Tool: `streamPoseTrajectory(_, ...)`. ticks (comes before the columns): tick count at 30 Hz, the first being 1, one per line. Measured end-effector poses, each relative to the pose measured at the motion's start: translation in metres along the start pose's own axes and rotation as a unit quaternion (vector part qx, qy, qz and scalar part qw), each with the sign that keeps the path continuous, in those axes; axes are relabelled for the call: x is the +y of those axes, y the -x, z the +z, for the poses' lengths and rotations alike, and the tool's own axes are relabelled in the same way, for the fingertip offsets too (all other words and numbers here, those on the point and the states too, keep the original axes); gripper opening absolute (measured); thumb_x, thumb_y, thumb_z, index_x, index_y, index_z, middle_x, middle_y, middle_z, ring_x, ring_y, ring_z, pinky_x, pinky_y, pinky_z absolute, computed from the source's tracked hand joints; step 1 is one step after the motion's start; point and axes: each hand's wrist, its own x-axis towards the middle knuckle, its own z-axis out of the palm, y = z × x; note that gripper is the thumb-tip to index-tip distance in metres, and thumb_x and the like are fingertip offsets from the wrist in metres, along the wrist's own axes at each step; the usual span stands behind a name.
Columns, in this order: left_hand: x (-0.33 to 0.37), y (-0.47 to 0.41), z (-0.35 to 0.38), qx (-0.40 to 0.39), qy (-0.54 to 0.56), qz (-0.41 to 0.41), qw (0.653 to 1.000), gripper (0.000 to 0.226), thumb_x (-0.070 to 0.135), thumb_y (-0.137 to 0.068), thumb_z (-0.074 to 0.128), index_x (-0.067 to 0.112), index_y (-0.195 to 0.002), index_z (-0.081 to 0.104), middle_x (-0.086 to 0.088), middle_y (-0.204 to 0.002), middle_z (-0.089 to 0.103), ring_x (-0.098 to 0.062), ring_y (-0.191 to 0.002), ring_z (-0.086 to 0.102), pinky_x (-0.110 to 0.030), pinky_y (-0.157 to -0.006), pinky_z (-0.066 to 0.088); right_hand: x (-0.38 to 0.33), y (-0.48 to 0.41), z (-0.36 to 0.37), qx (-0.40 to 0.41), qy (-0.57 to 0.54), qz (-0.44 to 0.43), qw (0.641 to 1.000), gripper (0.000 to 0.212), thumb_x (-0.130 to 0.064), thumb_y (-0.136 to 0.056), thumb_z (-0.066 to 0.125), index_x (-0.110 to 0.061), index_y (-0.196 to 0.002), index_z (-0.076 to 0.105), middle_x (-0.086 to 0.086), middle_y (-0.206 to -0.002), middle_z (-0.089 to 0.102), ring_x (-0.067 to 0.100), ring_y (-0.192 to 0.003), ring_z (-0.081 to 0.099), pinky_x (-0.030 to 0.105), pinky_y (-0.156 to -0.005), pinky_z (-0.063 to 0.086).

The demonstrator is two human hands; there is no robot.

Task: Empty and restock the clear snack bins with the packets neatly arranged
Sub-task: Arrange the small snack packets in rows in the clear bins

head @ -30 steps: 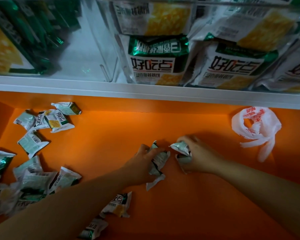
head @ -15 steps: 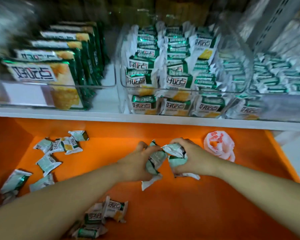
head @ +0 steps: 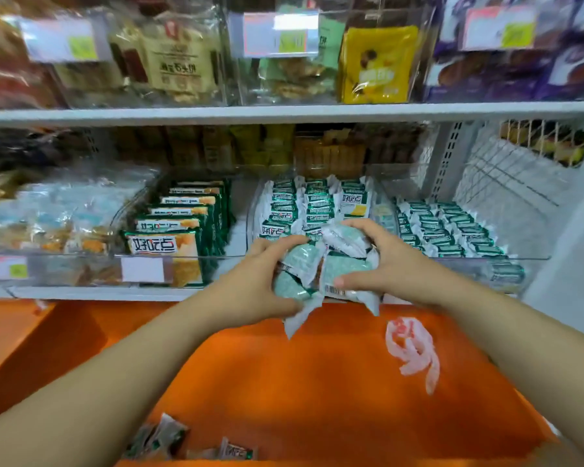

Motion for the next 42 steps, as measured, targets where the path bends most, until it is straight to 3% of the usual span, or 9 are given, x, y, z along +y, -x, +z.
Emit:
streamPoseTrajectory(4,0.012,-0.017,-0.008,0.081,0.032,-0.010,0.996,0.088,0.032,-0.078,0.077,0.051,-0.141,0.019,0.006,-0.122,0.028,-0.017,-0.087,0.052,0.003,-0.061,0.038,-0.001,-0.020,-0.014,0.117,-0.039,-0.022,0.992,0.070,-0.034,-0.072,0.080,-0.047,-0.126,0.035,-0.006,-0.128,0.049,0.014,-0.106,0.056,0.034,-0.089,0.049)
streamPoseTrajectory(9,0.009,-0.049,-0.025,0.150,0.070,-0.034,0.986,0.085,0.031,-0.081,0.074,0.047,-0.143,0.019,0.003,-0.124,0.027,0.000,-0.080,0.048,-0.009,-0.060,0.039,0.001,-0.072,-0.021,0.176,-0.051,-0.028,0.983,0.069,-0.032,-0.074,0.079,-0.041,-0.127,0.035,-0.002,-0.129,0.047,0.021,-0.112,0.053,0.038,-0.092,0.047)
streamPoseTrajectory(14,-0.009,-0.072,-0.048,0.227,0.134,-0.060,0.963,0.084,0.028,-0.081,0.075,0.043,-0.145,0.021,0.001,-0.124,0.027,0.003,-0.072,0.042,-0.007,-0.053,0.041,-0.014,-0.140,-0.010,0.156,0.047,-0.038,0.986,0.079,-0.027,-0.073,0.079,-0.029,-0.138,0.034,0.005,-0.132,0.038,0.017,-0.108,0.044,0.026,-0.087,0.036)
streamPoseTrajectory(21,-0.027,-0.078,-0.057,0.218,0.110,-0.066,0.968,0.084,0.027,-0.081,0.074,0.046,-0.144,0.021,0.001,-0.121,0.027,0.002,-0.073,0.046,0.000,-0.055,0.039,-0.023,-0.181,0.008,0.071,0.119,-0.019,0.990,0.086,-0.031,-0.079,0.075,-0.034,-0.148,0.023,0.008,-0.147,0.028,0.028,-0.134,0.033,0.031,-0.103,0.032)
streamPoseTrajectory(28,-0.023,-0.070,-0.056,0.215,0.114,-0.058,0.968,0.085,0.026,-0.081,0.074,0.047,-0.144,0.021,0.003,-0.125,0.028,0.001,-0.081,0.046,0.001,-0.054,0.040,-0.038,-0.113,-0.006,0.103,-0.019,-0.031,0.994,0.041,-0.033,-0.091,0.061,-0.032,-0.130,0.051,-0.010,-0.135,0.052,0.010,-0.125,0.048,0.029,-0.105,0.037)
streamPoseTrajectory(34,0.022,-0.055,-0.031,0.183,0.169,-0.008,0.969,0.085,0.026,-0.079,0.075,0.050,-0.141,0.021,0.009,-0.128,0.028,0.006,-0.088,0.041,0.004,-0.064,0.037,-0.034,-0.047,0.007,0.008,-0.228,0.021,0.973,0.036,-0.020,-0.084,0.069,-0.033,-0.114,0.056,-0.006,-0.117,0.055,0.016,-0.096,0.069,0.036,-0.079,0.059)
streamPoseTrajectory(37,0.038,-0.038,-0.019,0.144,0.214,0.005,0.966,0.083,0.026,-0.079,0.077,0.054,-0.136,0.023,0.015,-0.132,0.026,0.004,-0.096,0.044,-0.019,-0.082,0.052,-0.026,-0.025,0.002,0.051,-0.200,0.010,0.978,0.030,-0.015,-0.080,0.073,-0.029,-0.103,0.060,-0.013,-0.111,0.055,0.007,-0.092,0.066,0.032,-0.084,0.057)
streamPoseTrajectory(39,0.048,-0.023,-0.012,0.119,0.269,0.000,0.956,0.076,0.018,-0.080,0.076,0.053,-0.130,0.030,0.009,-0.125,0.043,-0.012,-0.095,0.055,-0.042,-0.086,0.055,-0.022,-0.012,0.001,0.062,-0.159,-0.007,0.985,0.027,-0.013,-0.080,0.074,-0.029,-0.098,0.061,-0.010,-0.109,0.062,-0.005,-0.089,0.062,0.023,-0.084,0.054)
streamPoseTrajectory(42,0.053,-0.008,-0.003,0.081,0.381,-0.021,0.921,0.062,0.008,-0.083,0.072,0.052,-0.116,0.042,0.005,-0.110,0.049,-0.035,-0.087,0.064,-0.050,-0.083,0.055,-0.015,0.008,0.005,0.064,-0.137,-0.016,0.988,0.027,-0.004,-0.081,0.071,-0.027,-0.091,0.062,-0.004,-0.103,0.065,-0.001,-0.070,0.064,0.020,-0.074,0.052)
